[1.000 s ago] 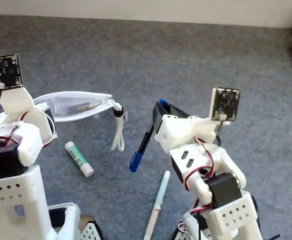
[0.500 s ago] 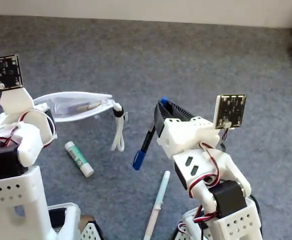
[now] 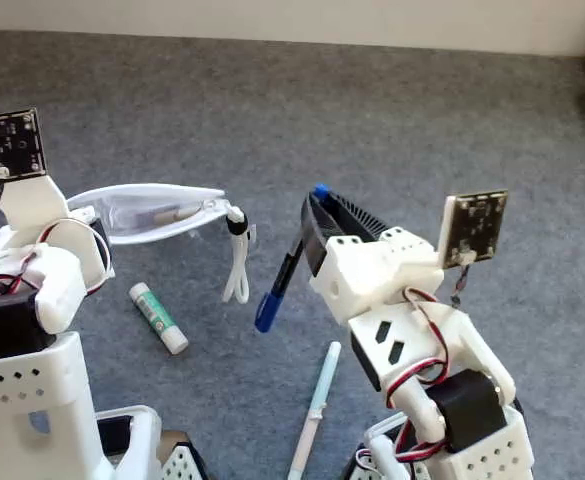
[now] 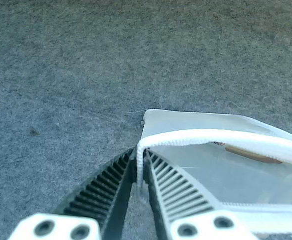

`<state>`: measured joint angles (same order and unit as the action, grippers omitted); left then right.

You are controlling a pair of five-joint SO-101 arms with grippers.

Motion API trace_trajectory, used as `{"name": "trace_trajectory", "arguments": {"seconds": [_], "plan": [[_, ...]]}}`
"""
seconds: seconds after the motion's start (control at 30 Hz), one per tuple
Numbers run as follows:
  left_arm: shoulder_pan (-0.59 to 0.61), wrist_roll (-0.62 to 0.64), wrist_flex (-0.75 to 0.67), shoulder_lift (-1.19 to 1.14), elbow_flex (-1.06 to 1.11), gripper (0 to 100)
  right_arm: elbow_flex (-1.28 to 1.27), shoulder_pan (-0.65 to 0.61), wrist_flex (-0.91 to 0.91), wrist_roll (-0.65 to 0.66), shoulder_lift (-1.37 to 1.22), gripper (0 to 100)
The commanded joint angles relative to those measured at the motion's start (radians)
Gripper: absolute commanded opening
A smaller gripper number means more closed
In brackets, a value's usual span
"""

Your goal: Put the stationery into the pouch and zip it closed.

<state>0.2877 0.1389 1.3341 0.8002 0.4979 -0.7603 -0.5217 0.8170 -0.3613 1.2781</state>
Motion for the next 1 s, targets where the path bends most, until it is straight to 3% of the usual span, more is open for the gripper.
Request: {"name": "trace_trajectory", "arguments": {"seconds": [0.0, 0.17, 0.37, 0.97], "plan": [[0.012, 0.012, -0.008, -0.036, 0.022, 1, 0.104, -0.015, -0.03, 0.017, 0.015, 0.5], [0.012, 0.012, -0.008, -0.036, 0.022, 1, 0.124, -0.015, -0.159, 0.031, 0.015, 0.5], [0.012, 0.012, -0.008, -0.036, 0.021, 1, 0.122, -0.087, -0.288, 0.175, 0.015, 0.5], [0.012, 0.012, -0.008, -0.036, 0.021, 1, 0.117, -0.228, -0.611, 0.18, 0.001, 0.5]]}}
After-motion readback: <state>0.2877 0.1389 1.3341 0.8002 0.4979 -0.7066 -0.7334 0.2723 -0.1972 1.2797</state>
